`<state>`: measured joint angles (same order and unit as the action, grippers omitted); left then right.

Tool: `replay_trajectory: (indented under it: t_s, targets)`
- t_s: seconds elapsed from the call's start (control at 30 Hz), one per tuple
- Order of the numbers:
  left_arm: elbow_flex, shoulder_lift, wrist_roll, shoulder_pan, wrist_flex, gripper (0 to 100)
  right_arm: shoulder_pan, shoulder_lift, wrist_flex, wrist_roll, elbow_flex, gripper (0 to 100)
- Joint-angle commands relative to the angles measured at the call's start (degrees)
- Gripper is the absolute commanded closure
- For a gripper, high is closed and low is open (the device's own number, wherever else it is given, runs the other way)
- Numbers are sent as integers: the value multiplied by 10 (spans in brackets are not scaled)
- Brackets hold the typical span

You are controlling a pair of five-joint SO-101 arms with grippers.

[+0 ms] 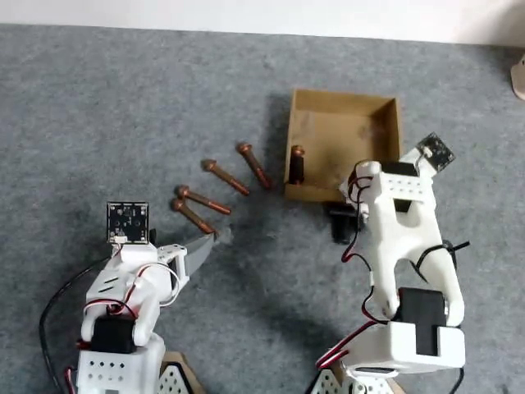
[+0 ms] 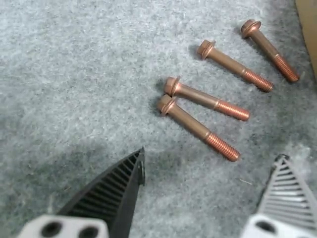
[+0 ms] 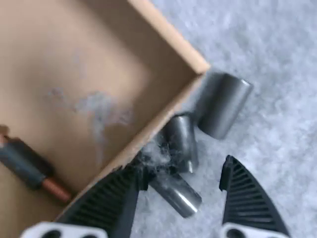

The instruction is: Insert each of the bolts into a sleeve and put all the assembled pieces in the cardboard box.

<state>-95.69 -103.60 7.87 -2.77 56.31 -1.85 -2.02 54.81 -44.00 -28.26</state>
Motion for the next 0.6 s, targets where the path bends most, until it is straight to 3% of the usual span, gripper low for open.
replay_trajectory:
  t_s: [0.0, 0.57]
  targets:
    - [0, 0, -5, -2, -9, 638, -6, -2, -36, -3, -11, 775]
    - [0, 0, -5, -1, -8, 638, -22, -2, -200, -3, -144, 778]
